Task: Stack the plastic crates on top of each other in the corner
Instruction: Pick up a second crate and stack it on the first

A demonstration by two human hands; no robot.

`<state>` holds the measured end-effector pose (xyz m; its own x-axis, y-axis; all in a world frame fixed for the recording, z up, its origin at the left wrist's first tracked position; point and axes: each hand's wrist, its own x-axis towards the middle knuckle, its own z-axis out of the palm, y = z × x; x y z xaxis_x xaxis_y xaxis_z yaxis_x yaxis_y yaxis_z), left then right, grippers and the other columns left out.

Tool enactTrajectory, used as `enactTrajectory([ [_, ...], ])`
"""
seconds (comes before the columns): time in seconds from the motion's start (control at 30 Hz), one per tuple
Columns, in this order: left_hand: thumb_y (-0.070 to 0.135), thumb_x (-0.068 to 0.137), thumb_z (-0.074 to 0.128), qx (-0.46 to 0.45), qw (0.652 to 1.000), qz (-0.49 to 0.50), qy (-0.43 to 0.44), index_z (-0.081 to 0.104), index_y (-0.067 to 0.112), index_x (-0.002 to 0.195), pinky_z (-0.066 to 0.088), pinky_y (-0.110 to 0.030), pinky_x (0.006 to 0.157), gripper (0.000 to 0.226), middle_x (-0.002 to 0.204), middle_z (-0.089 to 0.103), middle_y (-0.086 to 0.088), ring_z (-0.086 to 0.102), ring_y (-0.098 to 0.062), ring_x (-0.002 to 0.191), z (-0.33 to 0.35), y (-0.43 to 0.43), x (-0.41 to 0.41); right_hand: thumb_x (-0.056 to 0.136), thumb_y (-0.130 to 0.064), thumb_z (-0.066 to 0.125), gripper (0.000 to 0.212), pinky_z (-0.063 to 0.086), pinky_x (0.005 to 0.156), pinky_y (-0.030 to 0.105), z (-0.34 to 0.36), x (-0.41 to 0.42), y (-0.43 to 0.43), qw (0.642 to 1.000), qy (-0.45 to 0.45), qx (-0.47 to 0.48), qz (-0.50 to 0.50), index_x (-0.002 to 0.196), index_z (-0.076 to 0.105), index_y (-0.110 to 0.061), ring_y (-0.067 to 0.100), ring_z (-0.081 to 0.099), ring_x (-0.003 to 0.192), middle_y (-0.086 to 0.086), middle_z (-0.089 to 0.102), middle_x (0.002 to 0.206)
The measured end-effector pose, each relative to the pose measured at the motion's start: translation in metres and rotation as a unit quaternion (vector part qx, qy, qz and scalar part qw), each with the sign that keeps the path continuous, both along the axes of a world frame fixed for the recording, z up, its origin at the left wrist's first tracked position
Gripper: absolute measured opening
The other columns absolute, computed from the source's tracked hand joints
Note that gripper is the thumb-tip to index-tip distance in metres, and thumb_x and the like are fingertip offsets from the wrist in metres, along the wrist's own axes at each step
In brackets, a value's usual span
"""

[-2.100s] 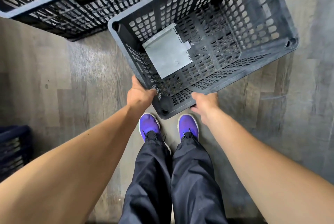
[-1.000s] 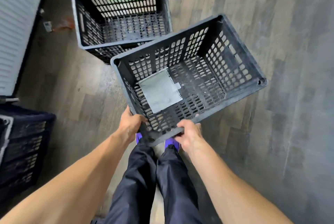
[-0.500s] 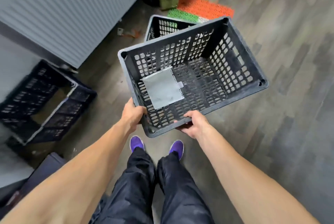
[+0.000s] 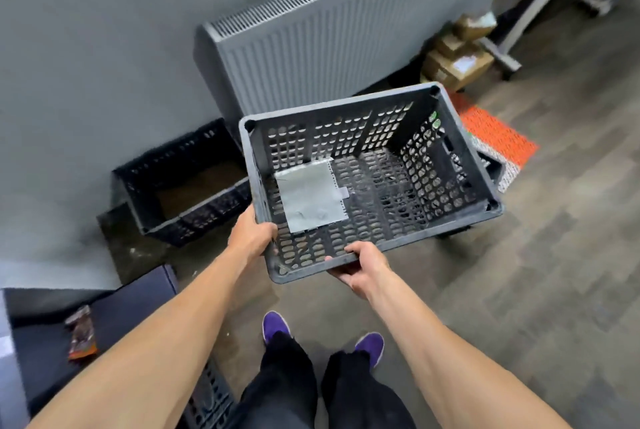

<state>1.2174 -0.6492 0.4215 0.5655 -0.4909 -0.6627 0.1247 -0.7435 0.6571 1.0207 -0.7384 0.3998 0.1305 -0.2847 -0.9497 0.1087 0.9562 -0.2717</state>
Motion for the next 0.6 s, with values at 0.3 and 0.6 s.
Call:
enactTrajectory([
  [0.3, 0.009, 0.063, 0.058, -0.025, 0.992, 0.119, 0.030, 0.056, 0.031, 0.103, 0.060, -0.056, 0.066, 0.047, 0.099, 0.066, -0.015, 0.068, -0.041, 0.078, 0.011, 0.057, 0.107, 0.082, 0.004, 0.051, 0.012, 0.055, 0.044, 0.045, 0.018, 0.125, 0.022, 0.990, 0.037, -0.040, 0.130, 0.089, 0.049, -0.005, 0.024, 0.046, 0.061, 0.014, 0.046, 0.071],
  [0.6, -0.008, 0.084, 0.055, -0.026, 0.977, 0.208, 0.040, 0.048, 0.015, 0.130, 0.060, -0.056, 0.070, 0.052, 0.109, 0.058, -0.016, 0.060, -0.041, 0.094, 0.007, 0.090, 0.175, 0.078, 0.003, 0.053, 0.012, 0.059, 0.054, 0.051, 0.005, 0.220, 0.036, 0.976, 0.039, -0.045, 0.210, 0.085, 0.051, -0.006, 0.031, 0.056, 0.077, 0.015, 0.050, 0.083],
])
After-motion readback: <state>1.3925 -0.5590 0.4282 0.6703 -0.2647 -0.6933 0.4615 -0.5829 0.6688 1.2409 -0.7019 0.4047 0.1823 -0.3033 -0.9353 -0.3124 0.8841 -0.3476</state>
